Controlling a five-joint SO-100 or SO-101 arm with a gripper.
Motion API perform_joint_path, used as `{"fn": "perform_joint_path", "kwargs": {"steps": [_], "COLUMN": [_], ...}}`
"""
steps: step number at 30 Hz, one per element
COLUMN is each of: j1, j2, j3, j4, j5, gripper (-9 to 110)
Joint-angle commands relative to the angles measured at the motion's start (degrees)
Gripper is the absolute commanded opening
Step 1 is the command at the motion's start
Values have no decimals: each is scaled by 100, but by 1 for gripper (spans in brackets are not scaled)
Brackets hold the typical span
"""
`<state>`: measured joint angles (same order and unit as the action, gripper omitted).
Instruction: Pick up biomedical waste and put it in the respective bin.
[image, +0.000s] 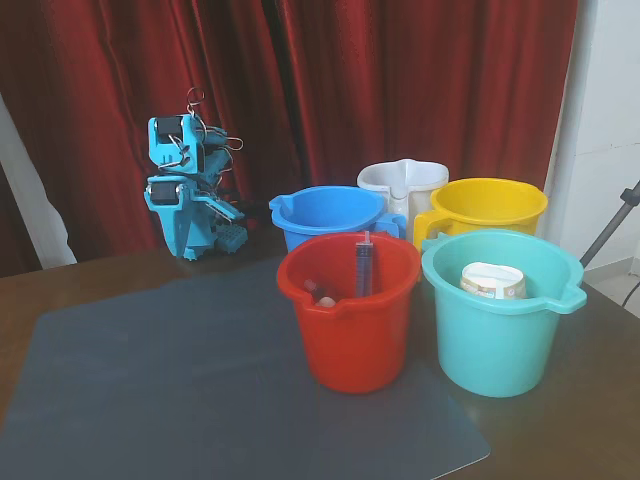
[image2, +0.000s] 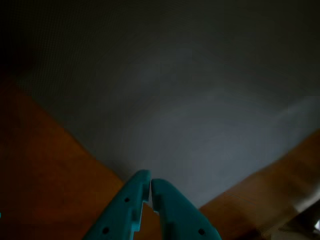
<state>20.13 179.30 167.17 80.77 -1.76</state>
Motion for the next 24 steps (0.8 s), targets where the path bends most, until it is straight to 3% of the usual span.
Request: {"fn": "perform_joint_path", "kwargs": {"steps": [1,24], "j1": [352,422], "j2": [-18,-26], "j3": [-264,-272], "j4": [422,422], "j5": [44,26], "gripper": [0,0]}}
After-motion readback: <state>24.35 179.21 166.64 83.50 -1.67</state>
